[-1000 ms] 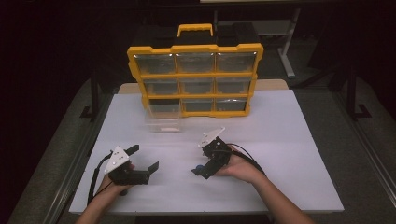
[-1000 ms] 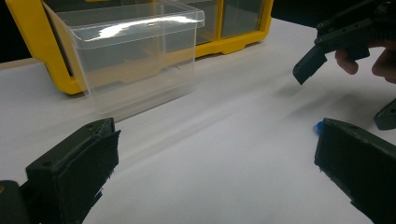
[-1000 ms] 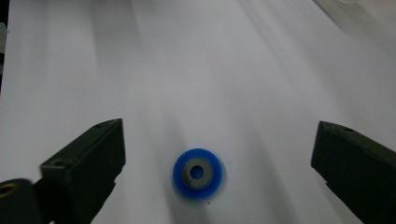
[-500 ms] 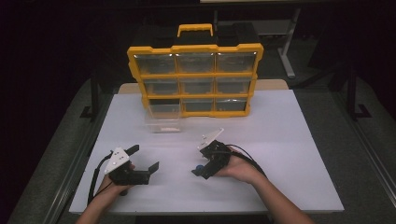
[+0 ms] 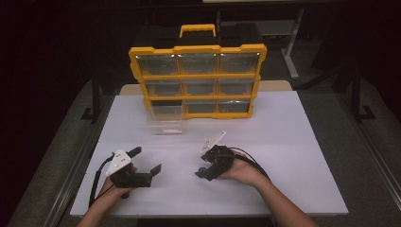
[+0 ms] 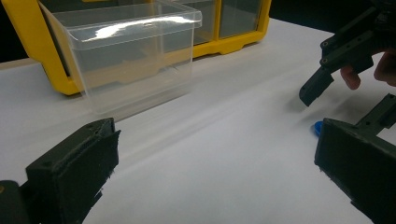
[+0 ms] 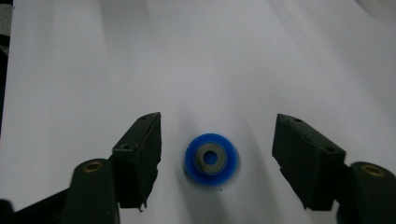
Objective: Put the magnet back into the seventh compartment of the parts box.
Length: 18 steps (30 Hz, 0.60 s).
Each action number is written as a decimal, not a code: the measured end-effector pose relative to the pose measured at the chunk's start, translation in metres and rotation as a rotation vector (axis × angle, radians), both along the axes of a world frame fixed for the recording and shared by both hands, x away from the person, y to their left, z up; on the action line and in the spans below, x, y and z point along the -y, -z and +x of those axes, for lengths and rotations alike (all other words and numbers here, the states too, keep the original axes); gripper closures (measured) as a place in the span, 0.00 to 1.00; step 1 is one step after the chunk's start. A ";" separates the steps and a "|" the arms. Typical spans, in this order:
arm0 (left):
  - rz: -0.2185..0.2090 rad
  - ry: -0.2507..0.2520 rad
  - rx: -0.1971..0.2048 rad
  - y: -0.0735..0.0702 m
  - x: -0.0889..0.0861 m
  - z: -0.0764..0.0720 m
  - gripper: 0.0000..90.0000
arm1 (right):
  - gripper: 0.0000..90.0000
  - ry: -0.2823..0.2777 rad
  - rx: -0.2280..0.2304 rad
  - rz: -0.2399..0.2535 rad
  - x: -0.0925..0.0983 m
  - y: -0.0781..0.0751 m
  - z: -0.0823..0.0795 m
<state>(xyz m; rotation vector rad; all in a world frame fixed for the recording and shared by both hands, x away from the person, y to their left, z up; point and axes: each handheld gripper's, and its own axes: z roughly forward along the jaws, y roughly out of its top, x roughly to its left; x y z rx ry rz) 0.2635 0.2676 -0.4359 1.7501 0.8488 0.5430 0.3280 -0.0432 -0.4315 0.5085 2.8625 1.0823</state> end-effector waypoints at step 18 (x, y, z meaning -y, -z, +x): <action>-0.002 0.000 -0.002 0.000 0.000 0.000 0.00 | 0.53 -0.048 0.016 -0.026 -0.003 0.005 -0.001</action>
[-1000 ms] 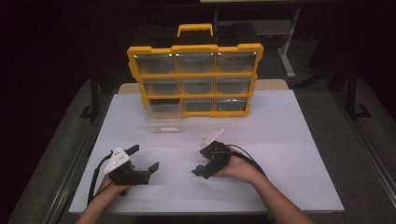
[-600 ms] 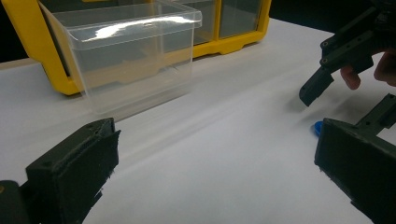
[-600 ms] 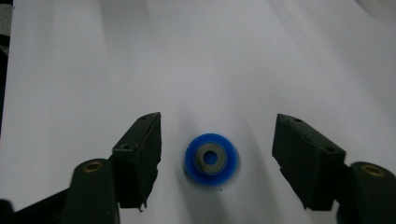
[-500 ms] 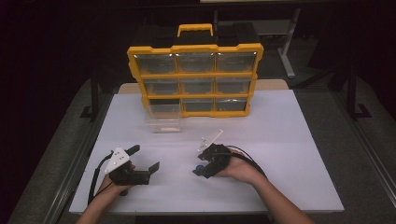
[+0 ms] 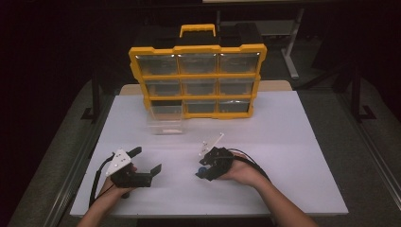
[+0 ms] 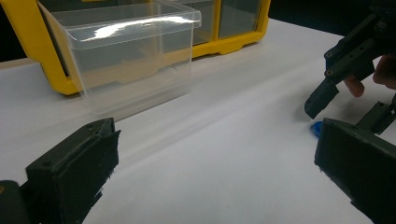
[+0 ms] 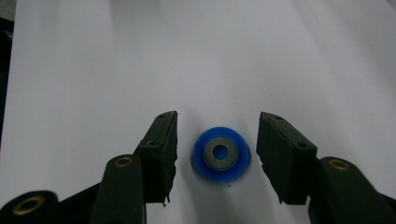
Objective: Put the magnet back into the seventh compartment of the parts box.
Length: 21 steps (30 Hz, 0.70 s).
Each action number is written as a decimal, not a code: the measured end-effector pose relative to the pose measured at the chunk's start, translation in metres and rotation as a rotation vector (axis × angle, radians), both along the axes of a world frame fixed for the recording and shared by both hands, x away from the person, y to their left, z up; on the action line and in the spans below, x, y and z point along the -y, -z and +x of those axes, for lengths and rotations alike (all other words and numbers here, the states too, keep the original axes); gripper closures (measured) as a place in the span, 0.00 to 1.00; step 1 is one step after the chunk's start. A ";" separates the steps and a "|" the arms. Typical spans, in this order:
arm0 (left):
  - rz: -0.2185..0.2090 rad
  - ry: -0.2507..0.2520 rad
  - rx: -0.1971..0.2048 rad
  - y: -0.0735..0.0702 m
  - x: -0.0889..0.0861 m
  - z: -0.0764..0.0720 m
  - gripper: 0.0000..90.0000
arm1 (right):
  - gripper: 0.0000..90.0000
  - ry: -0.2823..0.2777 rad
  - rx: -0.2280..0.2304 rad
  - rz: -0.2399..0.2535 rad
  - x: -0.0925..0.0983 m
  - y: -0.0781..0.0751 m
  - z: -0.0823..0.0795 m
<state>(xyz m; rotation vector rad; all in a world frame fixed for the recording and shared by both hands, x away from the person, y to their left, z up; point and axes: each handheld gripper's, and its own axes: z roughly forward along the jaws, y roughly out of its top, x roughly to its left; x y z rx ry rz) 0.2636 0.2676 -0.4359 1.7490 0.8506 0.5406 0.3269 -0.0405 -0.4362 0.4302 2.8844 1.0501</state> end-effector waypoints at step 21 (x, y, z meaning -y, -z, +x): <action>0.005 0.002 0.005 0.000 -0.001 0.000 0.00 | 0.63 -0.008 0.022 -0.043 -0.002 0.003 -0.003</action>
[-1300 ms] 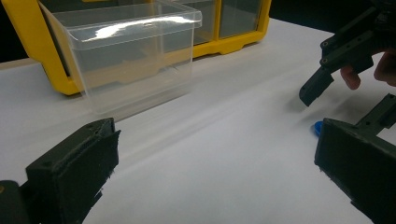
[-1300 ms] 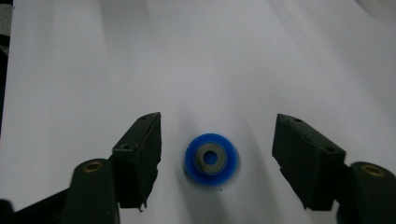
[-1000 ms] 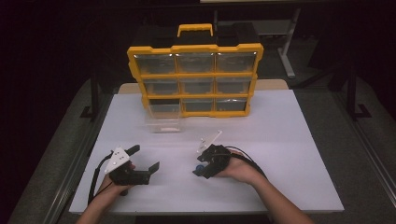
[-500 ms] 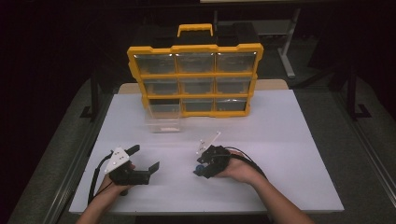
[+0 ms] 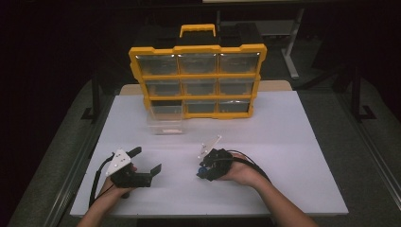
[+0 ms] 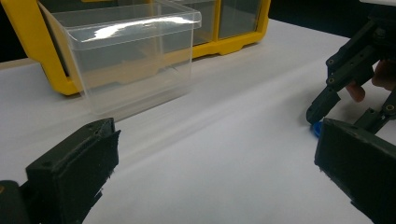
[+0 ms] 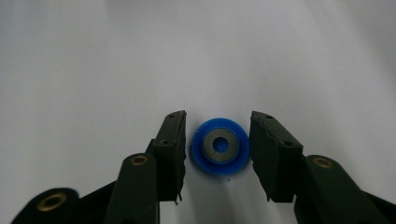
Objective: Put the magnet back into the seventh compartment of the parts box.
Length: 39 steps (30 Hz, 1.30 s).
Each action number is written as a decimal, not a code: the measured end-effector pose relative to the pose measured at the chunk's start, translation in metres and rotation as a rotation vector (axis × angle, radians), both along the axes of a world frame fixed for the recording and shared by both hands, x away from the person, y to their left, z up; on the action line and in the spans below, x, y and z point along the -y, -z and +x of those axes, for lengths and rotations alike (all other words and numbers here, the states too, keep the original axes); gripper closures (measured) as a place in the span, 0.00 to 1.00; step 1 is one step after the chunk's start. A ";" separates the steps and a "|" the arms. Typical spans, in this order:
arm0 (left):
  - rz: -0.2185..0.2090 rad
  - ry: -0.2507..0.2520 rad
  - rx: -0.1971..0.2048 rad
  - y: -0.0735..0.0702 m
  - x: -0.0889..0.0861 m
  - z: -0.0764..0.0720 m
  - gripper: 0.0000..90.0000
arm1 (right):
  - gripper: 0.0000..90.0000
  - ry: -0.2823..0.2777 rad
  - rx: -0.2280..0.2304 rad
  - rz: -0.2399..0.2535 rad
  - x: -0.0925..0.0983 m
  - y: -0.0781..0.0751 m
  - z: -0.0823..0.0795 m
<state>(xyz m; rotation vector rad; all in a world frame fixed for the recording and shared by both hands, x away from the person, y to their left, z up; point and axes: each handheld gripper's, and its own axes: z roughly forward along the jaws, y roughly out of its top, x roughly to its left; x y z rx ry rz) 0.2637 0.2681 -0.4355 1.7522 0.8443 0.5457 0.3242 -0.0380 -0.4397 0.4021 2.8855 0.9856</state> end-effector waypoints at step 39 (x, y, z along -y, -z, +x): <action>0.001 0.000 -0.001 0.000 0.001 -0.001 0.00 | 0.67 0.052 0.006 0.009 0.006 -0.008 0.002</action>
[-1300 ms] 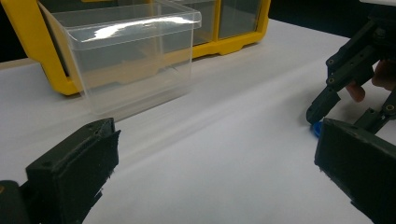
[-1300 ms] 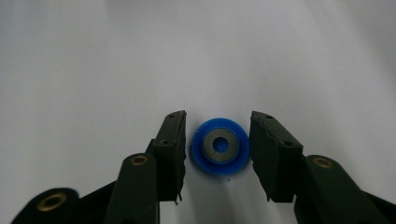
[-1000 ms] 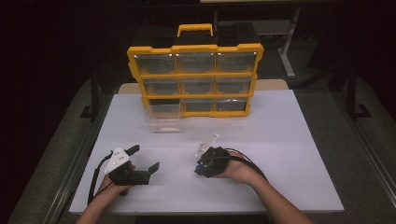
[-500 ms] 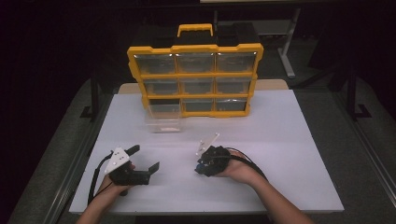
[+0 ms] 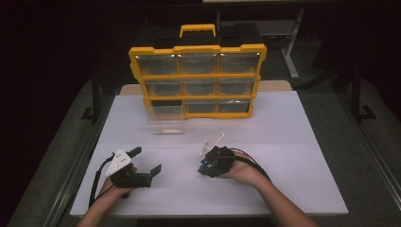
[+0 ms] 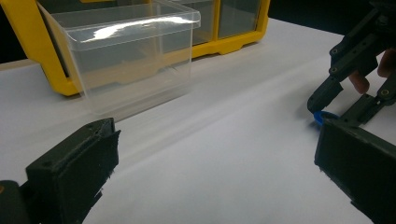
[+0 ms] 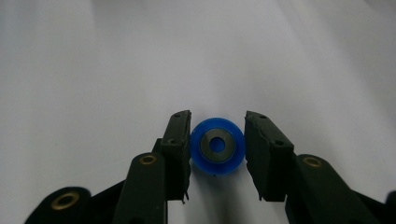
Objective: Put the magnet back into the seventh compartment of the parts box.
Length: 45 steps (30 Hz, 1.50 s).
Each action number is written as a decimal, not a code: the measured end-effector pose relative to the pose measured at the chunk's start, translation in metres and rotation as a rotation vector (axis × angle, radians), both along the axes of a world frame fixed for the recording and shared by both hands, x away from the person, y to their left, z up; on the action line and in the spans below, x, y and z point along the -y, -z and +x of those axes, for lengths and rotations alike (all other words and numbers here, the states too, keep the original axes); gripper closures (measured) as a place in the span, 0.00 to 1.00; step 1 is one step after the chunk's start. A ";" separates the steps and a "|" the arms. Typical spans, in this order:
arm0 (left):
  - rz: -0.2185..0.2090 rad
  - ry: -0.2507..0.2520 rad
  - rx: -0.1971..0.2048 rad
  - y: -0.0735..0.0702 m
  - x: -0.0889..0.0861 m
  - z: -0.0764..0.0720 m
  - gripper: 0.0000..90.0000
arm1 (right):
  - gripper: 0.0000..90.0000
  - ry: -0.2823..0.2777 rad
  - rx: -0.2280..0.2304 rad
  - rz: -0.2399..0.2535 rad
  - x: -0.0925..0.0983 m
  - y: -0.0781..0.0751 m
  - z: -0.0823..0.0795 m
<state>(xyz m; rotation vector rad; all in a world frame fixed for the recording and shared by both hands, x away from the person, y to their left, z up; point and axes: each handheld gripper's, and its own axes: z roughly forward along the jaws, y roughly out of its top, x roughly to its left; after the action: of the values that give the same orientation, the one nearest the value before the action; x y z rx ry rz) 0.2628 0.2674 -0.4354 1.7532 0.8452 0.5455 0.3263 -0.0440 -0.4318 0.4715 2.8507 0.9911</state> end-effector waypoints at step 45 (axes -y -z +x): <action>0.014 0.004 0.003 -0.001 -0.001 0.000 0.00 | 0.68 0.080 -0.021 0.063 -0.002 -0.033 0.020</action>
<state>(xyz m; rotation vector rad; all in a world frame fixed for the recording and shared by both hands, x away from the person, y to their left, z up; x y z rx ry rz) 0.2624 0.2688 -0.4346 1.7658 0.8372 0.5529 0.3466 -0.0424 -0.3993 0.6003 2.8012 1.0710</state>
